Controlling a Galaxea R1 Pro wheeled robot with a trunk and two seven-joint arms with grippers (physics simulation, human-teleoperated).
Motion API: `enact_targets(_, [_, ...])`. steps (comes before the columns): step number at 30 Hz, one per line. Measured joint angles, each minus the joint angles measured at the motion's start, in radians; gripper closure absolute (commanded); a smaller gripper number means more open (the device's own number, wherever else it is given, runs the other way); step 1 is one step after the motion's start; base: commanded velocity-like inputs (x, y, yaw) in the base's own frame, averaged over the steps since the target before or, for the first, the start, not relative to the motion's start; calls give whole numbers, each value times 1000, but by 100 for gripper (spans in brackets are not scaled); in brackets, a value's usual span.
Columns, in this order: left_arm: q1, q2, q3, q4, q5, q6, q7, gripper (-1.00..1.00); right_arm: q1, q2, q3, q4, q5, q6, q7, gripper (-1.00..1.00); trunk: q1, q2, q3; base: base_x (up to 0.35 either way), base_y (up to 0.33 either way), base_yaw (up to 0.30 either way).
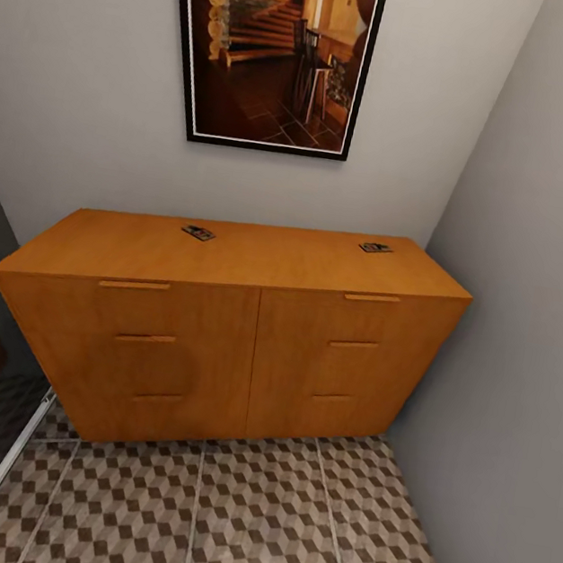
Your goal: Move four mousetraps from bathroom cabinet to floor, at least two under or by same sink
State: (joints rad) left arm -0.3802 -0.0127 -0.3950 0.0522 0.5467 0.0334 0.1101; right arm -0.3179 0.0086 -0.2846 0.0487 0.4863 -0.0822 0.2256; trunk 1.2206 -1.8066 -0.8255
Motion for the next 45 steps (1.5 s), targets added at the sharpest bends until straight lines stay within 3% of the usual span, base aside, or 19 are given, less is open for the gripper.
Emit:
enact_targets(39, [13,2,1,0,1,1,-17,-100,0,1,-1,-1,-6,4,0,-100,0,0,0,0,0,0])
enact_targets(40, [13,6,4,-1,3,-3,-15,-100,-1,0,0,-3,-6,7,-2,-100,0,0,0,0,0,0])
enact_targets(41, [8,15,78,-18,1,2,-11,-100,-37,8,-1,-56,-3,111,-29,-100,0,0,0,0,0,0])
enact_targets(45, [1,18,105,-65,-2,5,-10,-100,-90,29,-2,-135,-7,218,-92,-100,0,0,0,0,0,0])
